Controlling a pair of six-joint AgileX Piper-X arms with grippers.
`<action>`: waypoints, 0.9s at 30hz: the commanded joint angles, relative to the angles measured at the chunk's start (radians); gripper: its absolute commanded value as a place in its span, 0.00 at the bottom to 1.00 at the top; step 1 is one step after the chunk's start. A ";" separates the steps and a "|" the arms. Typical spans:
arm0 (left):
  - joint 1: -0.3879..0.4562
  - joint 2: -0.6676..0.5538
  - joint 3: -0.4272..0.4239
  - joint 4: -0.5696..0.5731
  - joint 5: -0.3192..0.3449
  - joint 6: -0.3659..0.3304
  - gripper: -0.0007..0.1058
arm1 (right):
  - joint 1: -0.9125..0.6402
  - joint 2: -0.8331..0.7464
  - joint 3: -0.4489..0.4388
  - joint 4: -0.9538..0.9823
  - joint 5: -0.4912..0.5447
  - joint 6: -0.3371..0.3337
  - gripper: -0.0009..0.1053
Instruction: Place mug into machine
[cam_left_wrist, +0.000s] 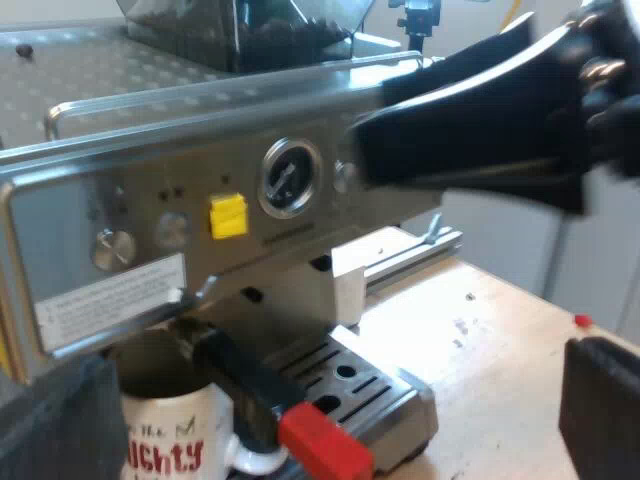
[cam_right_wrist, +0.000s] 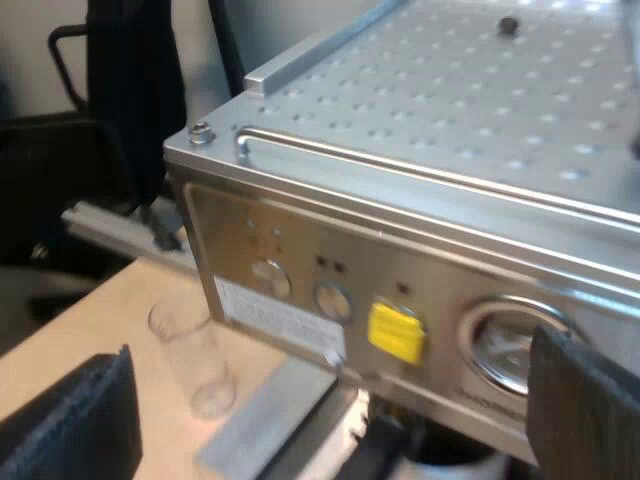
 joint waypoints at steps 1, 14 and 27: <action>0.008 0.093 -0.064 -0.022 -0.062 -0.031 0.84 | -0.074 -0.090 -0.010 0.145 -0.086 0.008 0.76; 0.322 0.374 -0.267 -0.016 0.007 -0.036 0.84 | -0.656 -0.359 -0.010 0.521 -0.309 -0.033 0.76; 0.462 0.344 -0.267 0.180 0.026 0.102 0.84 | -1.200 -0.472 -0.004 0.664 -0.573 -0.166 0.75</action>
